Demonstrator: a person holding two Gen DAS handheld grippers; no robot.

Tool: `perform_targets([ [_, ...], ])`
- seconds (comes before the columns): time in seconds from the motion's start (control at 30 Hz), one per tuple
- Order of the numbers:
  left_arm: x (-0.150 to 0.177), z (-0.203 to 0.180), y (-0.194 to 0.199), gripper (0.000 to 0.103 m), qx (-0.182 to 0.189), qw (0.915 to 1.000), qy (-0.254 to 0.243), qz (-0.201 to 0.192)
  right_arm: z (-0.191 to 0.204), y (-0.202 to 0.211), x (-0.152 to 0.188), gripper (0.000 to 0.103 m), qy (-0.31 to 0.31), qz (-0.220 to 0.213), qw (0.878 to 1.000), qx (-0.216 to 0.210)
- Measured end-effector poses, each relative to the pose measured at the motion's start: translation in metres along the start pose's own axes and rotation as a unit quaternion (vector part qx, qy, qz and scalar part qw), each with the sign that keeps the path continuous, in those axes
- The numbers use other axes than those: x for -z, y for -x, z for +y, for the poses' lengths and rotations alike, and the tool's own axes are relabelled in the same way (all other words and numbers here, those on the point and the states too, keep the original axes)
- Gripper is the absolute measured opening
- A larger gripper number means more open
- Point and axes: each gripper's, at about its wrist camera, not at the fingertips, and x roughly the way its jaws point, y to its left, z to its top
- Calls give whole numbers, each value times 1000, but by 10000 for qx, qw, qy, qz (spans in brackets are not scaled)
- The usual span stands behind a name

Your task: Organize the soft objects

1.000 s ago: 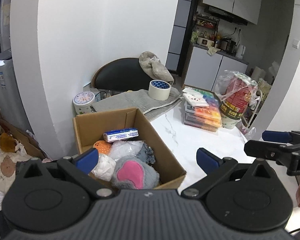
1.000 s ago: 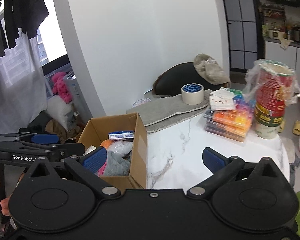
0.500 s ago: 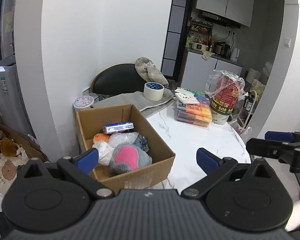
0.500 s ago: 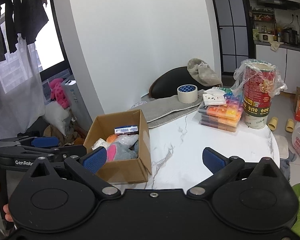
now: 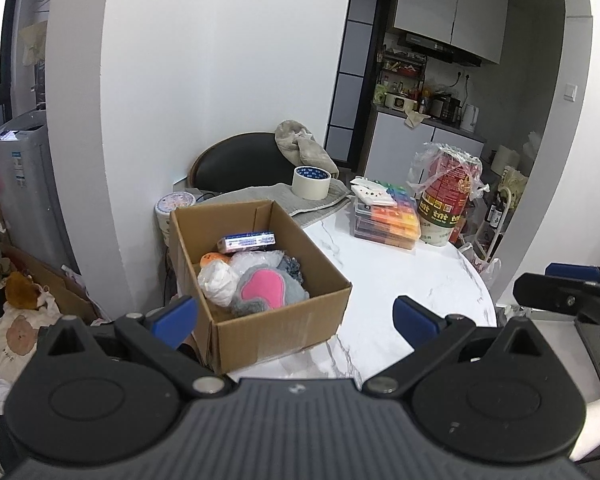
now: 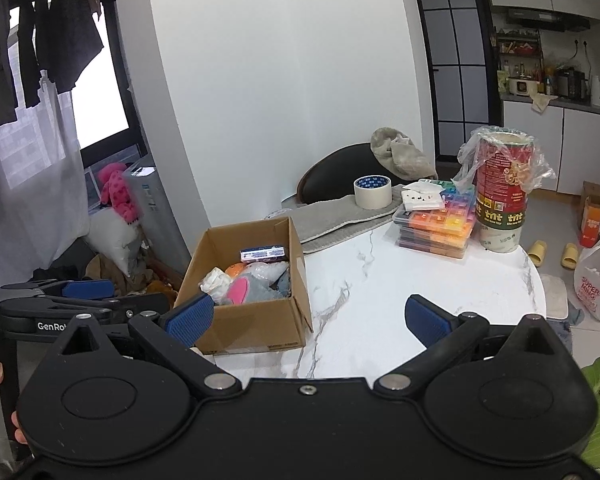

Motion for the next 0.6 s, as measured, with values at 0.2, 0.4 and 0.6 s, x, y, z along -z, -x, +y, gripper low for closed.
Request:
perform_targets([
  [0.2, 7, -2, 9, 103, -6, 10000, -59, -55, 2, 5, 9, 103, 6, 11, 10000, 42],
  [0.4, 10, -5, 15, 103, 0, 9999, -121, -71, 3, 9, 17, 103, 6, 4, 10000, 75],
  [0.6, 10, -9, 18, 103, 2, 9998, -187, -106, 2, 15, 19, 103, -3, -54, 9999, 87],
])
